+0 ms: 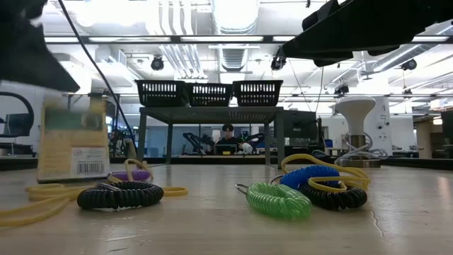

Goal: Pick & Place Office Desk Supplies
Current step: Put the yellow crayon box into the left black basket

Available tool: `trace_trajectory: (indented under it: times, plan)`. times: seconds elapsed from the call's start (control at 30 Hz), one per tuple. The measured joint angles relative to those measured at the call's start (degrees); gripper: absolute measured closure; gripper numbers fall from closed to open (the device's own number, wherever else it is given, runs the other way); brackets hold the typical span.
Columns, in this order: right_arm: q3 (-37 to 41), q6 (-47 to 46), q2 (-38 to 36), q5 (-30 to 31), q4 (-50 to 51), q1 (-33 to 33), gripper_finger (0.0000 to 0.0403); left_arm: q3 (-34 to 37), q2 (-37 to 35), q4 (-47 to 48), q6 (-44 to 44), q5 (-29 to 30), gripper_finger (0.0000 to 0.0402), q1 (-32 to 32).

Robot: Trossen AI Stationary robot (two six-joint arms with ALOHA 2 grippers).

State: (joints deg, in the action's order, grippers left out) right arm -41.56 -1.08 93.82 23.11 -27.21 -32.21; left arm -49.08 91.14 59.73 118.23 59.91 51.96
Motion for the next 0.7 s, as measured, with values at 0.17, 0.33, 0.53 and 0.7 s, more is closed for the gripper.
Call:
trace_trajectory:
  times: [0.17,0.33,0.53,0.7]
  plan:
    - [0.0,0.0,0.0,0.0,0.0,0.0,0.0305,6.5,-0.4,-1.9,7.4,3.5,0.0401,0.0]
    - [0.0,0.2,0.0,0.0,0.0,0.0,0.031,7.8,0.2,-2.8,5.7,3.2,0.0401,0.0]
    - [0.0,0.2,0.0,0.0,0.0,0.0,0.0319,2.8,0.2,-3.1,-21.5,-0.5,0.0401,-0.1]
    - [0.0,0.2,0.0,0.0,0.0,0.0,0.0325,-3.1,0.2,-5.0,-48.9,-10.4,0.0401,-2.3]
